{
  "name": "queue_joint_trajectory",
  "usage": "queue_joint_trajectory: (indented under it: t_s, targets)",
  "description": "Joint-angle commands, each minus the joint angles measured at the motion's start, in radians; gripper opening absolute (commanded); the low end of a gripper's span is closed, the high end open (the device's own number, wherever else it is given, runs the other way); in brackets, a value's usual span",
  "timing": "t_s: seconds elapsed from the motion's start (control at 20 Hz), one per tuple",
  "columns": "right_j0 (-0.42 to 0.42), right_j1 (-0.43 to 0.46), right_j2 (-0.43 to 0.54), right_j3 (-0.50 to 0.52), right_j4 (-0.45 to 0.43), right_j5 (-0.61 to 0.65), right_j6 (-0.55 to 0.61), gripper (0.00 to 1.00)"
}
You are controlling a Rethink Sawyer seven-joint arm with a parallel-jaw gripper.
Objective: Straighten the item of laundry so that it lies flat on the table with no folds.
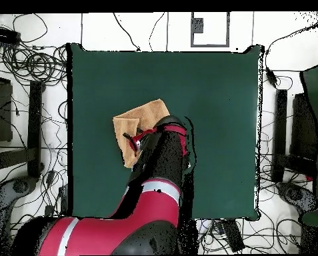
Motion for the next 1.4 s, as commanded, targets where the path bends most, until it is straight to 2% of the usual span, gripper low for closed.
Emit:
queue_joint_trajectory:
  t_s: [0.05,0.3,0.4,0.45,1.15,1.4]
  targets:
    - [0.030,0.056,0.141,-0.057,-0.022,0.021,0.483,1.00]
    - [0.026,0.074,0.146,-0.077,-0.020,0.014,0.487,1.00]
    - [0.022,0.069,0.147,-0.062,0.007,0.030,0.493,1.00]
    - [0.023,0.069,0.144,-0.060,0.013,0.034,0.505,0.00]
    - [0.016,0.039,0.177,-0.006,0.080,0.039,0.585,0.00]
    - [0.005,0.009,0.220,0.042,0.096,-0.036,0.666,0.00]
